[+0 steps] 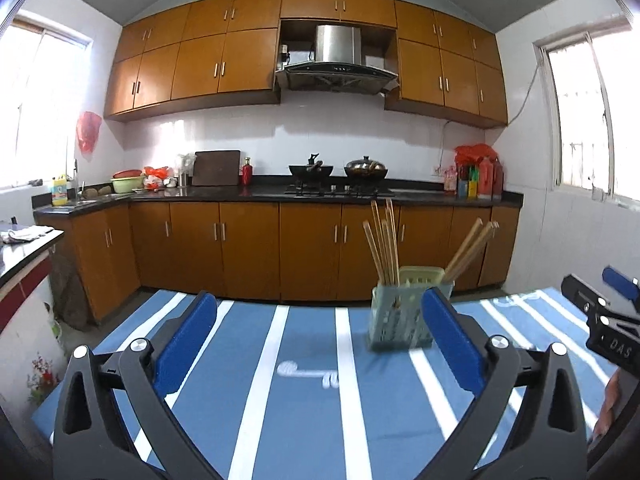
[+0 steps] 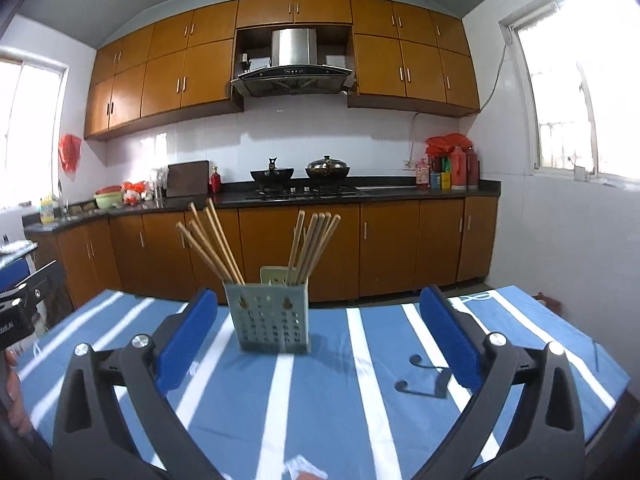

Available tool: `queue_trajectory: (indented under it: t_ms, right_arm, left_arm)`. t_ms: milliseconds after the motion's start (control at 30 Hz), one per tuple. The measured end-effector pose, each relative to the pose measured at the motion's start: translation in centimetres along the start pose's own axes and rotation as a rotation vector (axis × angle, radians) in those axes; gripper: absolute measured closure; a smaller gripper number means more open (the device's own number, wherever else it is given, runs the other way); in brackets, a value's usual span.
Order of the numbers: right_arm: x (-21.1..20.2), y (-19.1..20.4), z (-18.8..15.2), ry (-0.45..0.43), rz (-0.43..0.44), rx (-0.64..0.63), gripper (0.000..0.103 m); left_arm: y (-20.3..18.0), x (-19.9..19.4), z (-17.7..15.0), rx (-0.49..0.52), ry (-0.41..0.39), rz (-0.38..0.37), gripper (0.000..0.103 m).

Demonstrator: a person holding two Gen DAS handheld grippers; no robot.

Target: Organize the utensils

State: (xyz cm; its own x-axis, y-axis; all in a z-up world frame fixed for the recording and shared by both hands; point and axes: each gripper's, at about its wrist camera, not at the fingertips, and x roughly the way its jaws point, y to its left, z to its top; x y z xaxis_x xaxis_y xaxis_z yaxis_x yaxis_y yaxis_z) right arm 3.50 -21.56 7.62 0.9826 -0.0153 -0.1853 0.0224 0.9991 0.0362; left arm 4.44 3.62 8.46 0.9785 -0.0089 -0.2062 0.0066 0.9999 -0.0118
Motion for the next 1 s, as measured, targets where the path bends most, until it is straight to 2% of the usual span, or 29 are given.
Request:
queue_trajectory:
  t_ms: [167, 267, 467, 1000]
  right_arm:
    - [-1.7, 0.4, -1.8, 0.022, 0.017, -0.015, 0.004]
    - [-2.3, 0.7, -2.9, 0.030, 0.008, -0.035, 0.004]
    - [-3.3, 0.9, -5.0, 0.050, 0.001, -0.035, 0.004]
    - [-3.7, 0.6, -9.0, 0.118, -0.010, -0.019, 0.004]
  left_arm:
    - [-1.3, -1.8, -2.5, 0.074, -0.012, 0.043, 0.002]
    - [-1.8, -2.4, -3.9, 0.100, -0.002, 0.038, 0.002]
    - [-1.9, -2.7, -5.9, 0.051, 0.063, -0.013, 0.002]
    - [-1.8, -3.8, -9.5, 0.049, 0.110, -0.010, 0.002]
